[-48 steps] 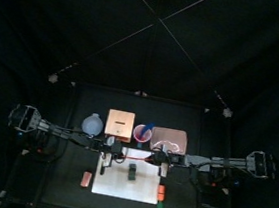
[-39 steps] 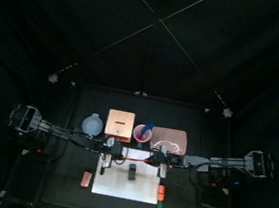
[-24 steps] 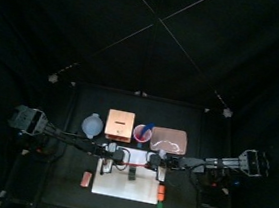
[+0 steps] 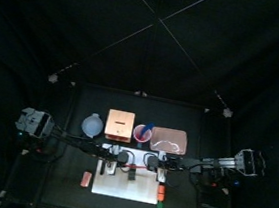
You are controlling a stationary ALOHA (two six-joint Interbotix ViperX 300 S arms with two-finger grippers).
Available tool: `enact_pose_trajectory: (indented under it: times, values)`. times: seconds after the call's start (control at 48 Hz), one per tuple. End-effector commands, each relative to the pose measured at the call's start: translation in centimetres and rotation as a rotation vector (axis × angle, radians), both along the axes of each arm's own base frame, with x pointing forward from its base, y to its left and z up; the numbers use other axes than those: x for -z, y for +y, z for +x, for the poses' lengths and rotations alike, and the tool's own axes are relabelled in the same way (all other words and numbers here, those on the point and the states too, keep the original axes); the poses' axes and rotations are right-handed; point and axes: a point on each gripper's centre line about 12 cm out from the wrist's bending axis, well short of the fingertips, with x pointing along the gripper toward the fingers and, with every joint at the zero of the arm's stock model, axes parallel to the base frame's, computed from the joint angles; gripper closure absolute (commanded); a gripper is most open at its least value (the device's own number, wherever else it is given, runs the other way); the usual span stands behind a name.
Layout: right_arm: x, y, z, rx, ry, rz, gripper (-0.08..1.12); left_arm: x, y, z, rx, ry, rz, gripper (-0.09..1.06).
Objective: Place sushi on board then cut the sushi with the knife then place the pieces on the plate
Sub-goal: Cut the sushi into 4 pieces
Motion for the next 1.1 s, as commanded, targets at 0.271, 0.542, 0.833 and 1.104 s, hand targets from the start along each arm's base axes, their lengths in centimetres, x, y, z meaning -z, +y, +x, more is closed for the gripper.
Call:
enact_pose_trajectory:
  times: [0.271,0.542,0.833,1.104]
  values:
    - [0.0,-0.4,0.6,0.012,-0.003,-0.005,0.7,-0.8,-0.4,0.9,-0.014,-0.026,-0.026,0.58]
    - [0.5,-1.0,0.8,0.026,0.013,-0.01,0.7,-0.5,-0.4,0.8,-0.013,-0.012,-0.025,0.58]
    - [0.3,-1.8,1.1,0.036,0.008,-0.028,0.7,-0.1,-0.4,0.8,-0.012,-0.002,-0.023,0.58]
    - [0.6,-2.1,1.1,0.043,0.017,-0.032,0.7,0.2,-0.4,0.8,-0.012,0.006,-0.022,0.58]
